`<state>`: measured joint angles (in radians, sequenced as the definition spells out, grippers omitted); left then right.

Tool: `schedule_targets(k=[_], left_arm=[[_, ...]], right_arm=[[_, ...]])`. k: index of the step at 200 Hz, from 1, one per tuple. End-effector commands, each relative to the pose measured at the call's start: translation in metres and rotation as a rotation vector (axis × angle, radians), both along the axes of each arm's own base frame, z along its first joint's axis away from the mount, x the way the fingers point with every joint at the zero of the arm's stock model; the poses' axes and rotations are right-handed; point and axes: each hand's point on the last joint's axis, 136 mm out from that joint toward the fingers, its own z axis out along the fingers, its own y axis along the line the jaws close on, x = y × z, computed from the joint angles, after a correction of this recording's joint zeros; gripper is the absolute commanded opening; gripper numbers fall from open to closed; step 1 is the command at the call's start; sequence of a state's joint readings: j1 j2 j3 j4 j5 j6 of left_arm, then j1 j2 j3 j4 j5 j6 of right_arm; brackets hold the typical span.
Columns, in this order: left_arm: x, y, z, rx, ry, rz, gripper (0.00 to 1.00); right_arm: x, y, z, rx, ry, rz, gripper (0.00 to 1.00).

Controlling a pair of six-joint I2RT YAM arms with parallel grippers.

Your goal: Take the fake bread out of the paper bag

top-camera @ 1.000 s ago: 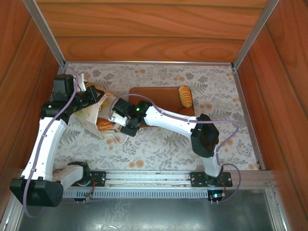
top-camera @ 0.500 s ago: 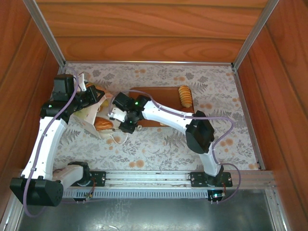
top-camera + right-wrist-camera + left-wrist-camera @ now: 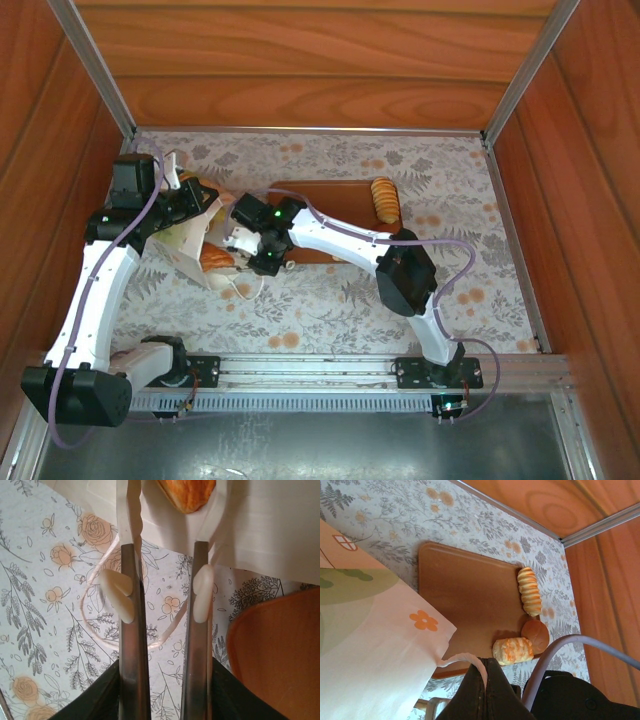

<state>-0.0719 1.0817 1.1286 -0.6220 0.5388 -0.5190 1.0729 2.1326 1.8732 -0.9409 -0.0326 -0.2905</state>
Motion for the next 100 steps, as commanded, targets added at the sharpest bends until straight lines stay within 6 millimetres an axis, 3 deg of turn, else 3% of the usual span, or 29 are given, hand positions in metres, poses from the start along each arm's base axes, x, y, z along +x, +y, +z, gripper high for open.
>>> schedule_targets(k=[1, 32, 100], left_arm=[[0.006, 0.002, 0.011, 0.001, -0.036, 0.002, 0.0], [0.01, 0.001, 0.01, -0.007, -0.027, 0.01, 0.0], [0.025, -0.002, 0.016, -0.061, -0.019, 0.035, 0.0]], right_arm=[[0.006, 0.004, 0.035, 0.069, -0.051, -0.037, 0.38], [0.006, -0.008, 0.056, 0.102, -0.083, -0.094, 0.36], [-0.01, -0.047, 0.065, 0.067, -0.066, -0.18, 0.36]])
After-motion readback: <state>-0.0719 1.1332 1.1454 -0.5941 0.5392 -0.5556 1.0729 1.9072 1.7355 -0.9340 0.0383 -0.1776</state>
